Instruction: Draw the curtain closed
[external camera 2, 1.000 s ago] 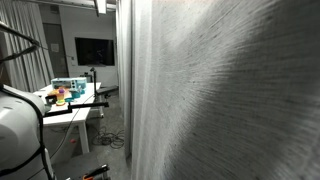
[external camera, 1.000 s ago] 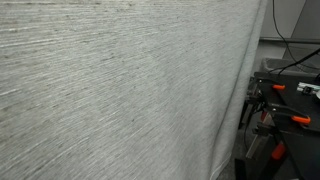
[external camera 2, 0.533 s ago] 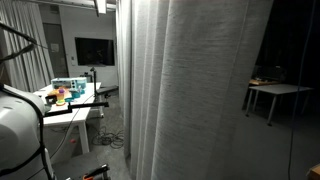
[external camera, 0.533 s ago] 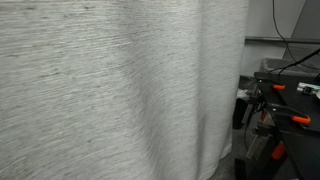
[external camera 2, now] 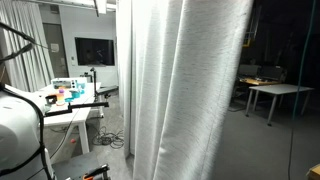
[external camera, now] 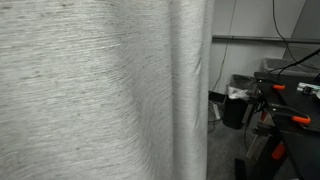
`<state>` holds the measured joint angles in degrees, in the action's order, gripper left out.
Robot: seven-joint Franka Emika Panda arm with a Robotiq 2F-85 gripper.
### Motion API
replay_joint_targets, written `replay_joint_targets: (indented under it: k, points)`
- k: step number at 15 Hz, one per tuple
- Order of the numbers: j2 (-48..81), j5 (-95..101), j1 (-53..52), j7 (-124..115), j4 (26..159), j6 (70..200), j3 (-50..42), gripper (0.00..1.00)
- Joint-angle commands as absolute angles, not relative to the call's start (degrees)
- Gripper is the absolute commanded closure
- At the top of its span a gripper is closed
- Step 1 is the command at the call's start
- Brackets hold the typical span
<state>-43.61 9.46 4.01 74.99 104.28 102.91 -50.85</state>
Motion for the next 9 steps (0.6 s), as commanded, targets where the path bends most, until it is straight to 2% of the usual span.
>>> replay_joint_targets:
  k: [1,5,9]
  points:
    - [-39.4,9.9,5.1,75.5,99.4,93.3,-51.5,0.00]
    - [-37.2,10.0,6.3,74.3,97.3,87.6,-51.6,0.00]
    - [-36.5,9.9,5.7,76.8,96.3,88.0,-52.0,0.00]
